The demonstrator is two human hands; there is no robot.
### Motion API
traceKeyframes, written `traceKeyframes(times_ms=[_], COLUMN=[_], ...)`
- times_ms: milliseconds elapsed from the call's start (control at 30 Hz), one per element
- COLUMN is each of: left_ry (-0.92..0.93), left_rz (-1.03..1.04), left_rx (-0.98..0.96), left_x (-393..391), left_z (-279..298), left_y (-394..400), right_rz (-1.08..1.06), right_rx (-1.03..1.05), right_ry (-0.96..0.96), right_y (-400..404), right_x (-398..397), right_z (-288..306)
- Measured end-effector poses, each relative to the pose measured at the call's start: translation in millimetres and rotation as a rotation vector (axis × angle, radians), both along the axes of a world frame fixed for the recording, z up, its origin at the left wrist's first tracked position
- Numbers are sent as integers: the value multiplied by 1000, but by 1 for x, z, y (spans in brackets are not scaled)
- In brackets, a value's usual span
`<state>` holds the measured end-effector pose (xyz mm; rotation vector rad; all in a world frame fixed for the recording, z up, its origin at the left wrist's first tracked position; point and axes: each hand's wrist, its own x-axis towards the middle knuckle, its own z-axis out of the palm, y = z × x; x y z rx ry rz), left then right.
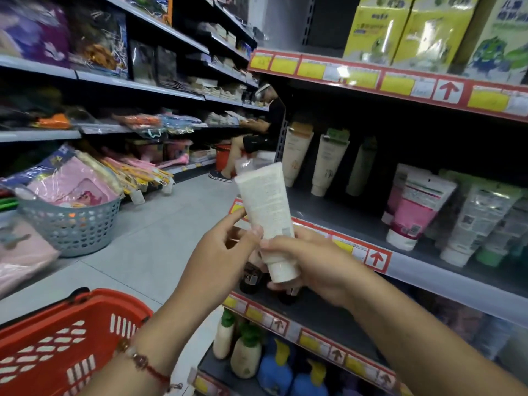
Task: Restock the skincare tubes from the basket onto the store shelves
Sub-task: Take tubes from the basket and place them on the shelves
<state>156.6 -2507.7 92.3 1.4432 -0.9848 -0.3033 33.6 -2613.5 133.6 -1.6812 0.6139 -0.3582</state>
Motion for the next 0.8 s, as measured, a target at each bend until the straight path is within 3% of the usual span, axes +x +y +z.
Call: traceKeyframes(times_ms=[200,333,600,800], left_ry=[-375,-433,-357,-285], left_rz=[162,113,111,81], left_rx=[446,706,788,819], left_x=[43,69,99,104], left_z=[-27,-54,-79,-76], left_y=[10,14,29,40], right_rz=[-249,-466,-645,-628], right_rx=[-180,-234,-398,-240], right_ry=[-182,-188,-38,-38], right_y=[-60,-122,-182,-185], right_x=[76,122,157,158], right_z=[56,46,10,13])
